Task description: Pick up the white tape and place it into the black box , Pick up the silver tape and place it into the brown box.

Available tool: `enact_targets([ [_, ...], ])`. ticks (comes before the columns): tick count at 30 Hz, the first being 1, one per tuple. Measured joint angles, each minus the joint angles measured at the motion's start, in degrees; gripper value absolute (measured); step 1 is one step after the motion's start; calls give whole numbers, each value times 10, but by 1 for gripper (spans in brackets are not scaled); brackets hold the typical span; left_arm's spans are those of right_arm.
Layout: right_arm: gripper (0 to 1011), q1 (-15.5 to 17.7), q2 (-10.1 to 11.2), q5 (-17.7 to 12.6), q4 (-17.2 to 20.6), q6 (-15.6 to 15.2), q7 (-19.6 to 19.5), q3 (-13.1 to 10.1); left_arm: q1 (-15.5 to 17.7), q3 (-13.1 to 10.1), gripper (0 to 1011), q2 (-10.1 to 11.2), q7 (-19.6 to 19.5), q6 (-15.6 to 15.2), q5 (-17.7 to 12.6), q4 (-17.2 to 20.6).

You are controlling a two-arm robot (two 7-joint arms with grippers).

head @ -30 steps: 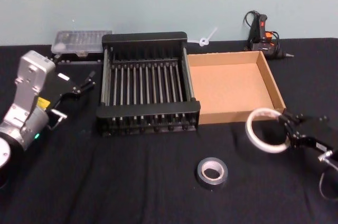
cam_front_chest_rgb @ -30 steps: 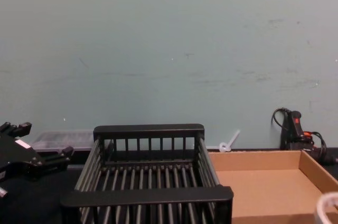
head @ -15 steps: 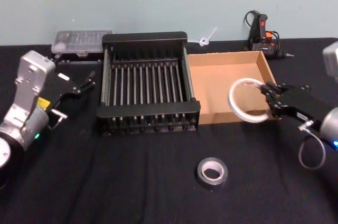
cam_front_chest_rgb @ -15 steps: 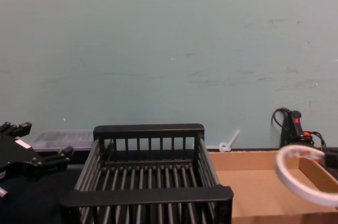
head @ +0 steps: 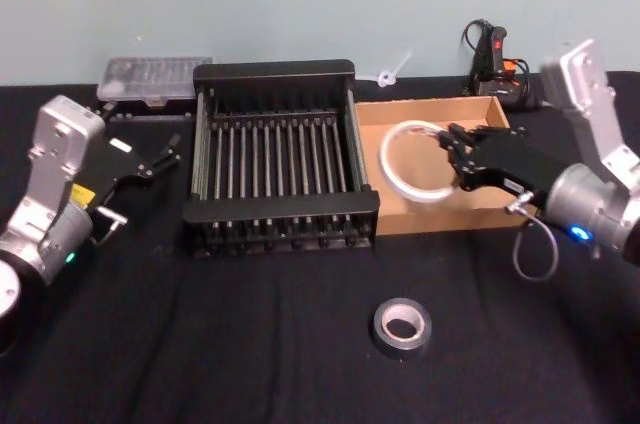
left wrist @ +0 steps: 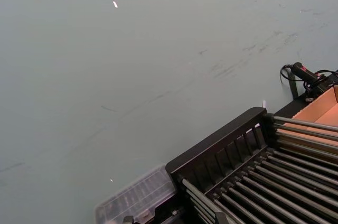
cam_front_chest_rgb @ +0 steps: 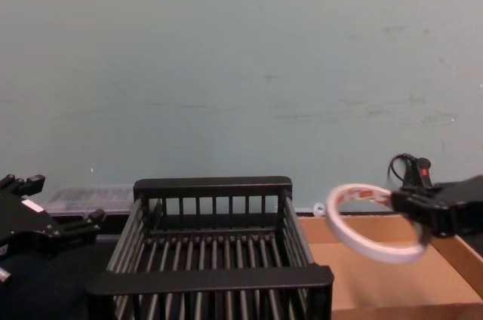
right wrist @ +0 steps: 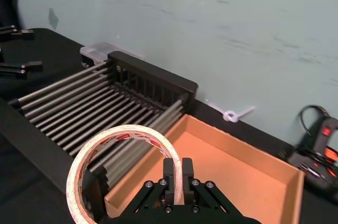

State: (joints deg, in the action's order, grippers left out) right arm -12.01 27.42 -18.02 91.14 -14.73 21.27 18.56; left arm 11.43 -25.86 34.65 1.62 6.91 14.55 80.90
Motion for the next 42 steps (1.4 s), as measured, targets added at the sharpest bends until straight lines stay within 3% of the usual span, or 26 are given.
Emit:
enact_targets([
  [23, 95, -124, -81, 52, -120, 9, 29, 84, 0, 0, 1001, 0, 0, 0, 0, 0],
  [39, 95, -171, -124, 79, -185, 21, 27, 103, 0, 0, 1001, 0, 0, 0, 0, 0],
  [42, 95, -171, -123, 79, -185, 21, 27, 103, 0, 0, 1001, 0, 0, 0, 0, 0],
])
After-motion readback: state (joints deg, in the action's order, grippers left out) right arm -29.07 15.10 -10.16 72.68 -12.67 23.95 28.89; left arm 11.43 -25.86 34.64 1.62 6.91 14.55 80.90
